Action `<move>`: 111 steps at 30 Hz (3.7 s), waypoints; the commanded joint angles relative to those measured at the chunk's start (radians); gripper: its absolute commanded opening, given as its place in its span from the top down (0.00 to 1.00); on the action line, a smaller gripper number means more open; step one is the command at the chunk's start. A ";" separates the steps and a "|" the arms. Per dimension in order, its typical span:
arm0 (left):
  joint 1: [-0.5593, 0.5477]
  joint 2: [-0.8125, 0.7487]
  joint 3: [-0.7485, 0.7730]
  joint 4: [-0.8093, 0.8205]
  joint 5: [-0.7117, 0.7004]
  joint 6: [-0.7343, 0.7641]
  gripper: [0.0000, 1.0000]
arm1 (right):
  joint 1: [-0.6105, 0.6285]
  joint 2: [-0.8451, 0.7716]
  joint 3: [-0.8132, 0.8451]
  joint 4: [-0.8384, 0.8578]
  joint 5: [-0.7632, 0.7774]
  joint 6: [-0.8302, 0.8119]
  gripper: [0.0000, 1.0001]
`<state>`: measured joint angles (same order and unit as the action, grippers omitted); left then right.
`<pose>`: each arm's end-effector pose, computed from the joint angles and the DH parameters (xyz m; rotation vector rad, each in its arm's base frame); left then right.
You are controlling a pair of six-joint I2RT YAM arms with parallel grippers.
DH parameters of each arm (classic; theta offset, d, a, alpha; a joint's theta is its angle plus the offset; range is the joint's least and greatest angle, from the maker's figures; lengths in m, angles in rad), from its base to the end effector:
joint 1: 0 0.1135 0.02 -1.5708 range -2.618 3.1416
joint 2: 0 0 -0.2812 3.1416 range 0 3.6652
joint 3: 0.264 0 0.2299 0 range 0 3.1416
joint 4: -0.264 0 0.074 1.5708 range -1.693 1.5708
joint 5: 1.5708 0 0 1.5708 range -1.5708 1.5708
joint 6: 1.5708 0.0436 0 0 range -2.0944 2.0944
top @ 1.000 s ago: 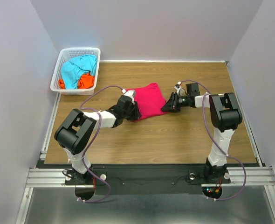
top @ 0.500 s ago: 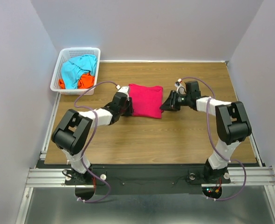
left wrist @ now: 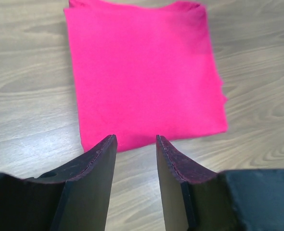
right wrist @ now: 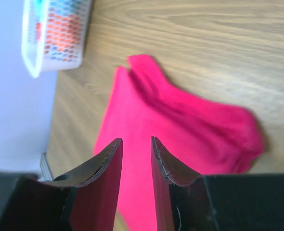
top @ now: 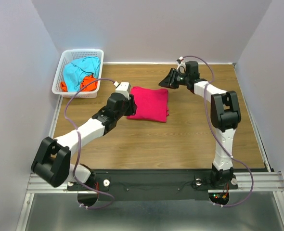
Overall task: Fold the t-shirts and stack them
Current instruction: Fold the tshirt, then neatly place the folded tshirt to the corner
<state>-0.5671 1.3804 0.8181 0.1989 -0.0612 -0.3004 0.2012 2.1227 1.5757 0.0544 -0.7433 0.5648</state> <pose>0.2514 -0.1570 0.2803 0.2205 1.9562 -0.5158 0.4661 0.1252 0.2386 -0.1016 2.1479 1.2252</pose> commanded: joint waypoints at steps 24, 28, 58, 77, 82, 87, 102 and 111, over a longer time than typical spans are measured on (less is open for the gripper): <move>-0.028 -0.070 0.001 -0.072 -0.101 0.069 0.37 | 0.036 -0.248 -0.252 -0.347 0.387 -0.088 0.39; 0.007 -0.101 -0.013 -0.087 -0.133 0.093 0.32 | 0.122 -0.294 -0.273 -0.445 0.574 -0.027 0.38; 0.019 -0.294 -0.079 -0.125 -0.265 0.173 0.18 | 0.258 -0.073 -0.155 -0.568 0.990 -0.067 0.99; 0.019 -0.402 -0.033 -0.340 -0.212 0.101 0.20 | -0.227 0.204 0.341 -0.567 1.353 -0.950 0.99; 0.019 -0.417 -0.017 -0.409 -0.203 0.083 0.21 | -0.296 0.289 0.489 -0.565 1.426 -0.957 0.99; 0.021 -0.397 -0.008 -0.441 -0.209 0.092 0.21 | -0.367 0.316 0.560 -0.564 1.489 -0.919 0.99; 0.023 -0.396 0.007 -0.455 -0.176 0.080 0.24 | -0.465 0.325 0.586 -0.558 1.500 -0.845 0.95; 0.021 -0.423 0.003 -0.449 -0.184 0.076 0.24 | -0.464 0.252 0.580 -0.550 1.489 -0.796 0.45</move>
<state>-0.5480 0.9855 0.7750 -0.2615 -0.2363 -0.2188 -0.2615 2.4489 2.1201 -0.5228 0.7265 -0.2775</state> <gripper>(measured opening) 0.766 0.452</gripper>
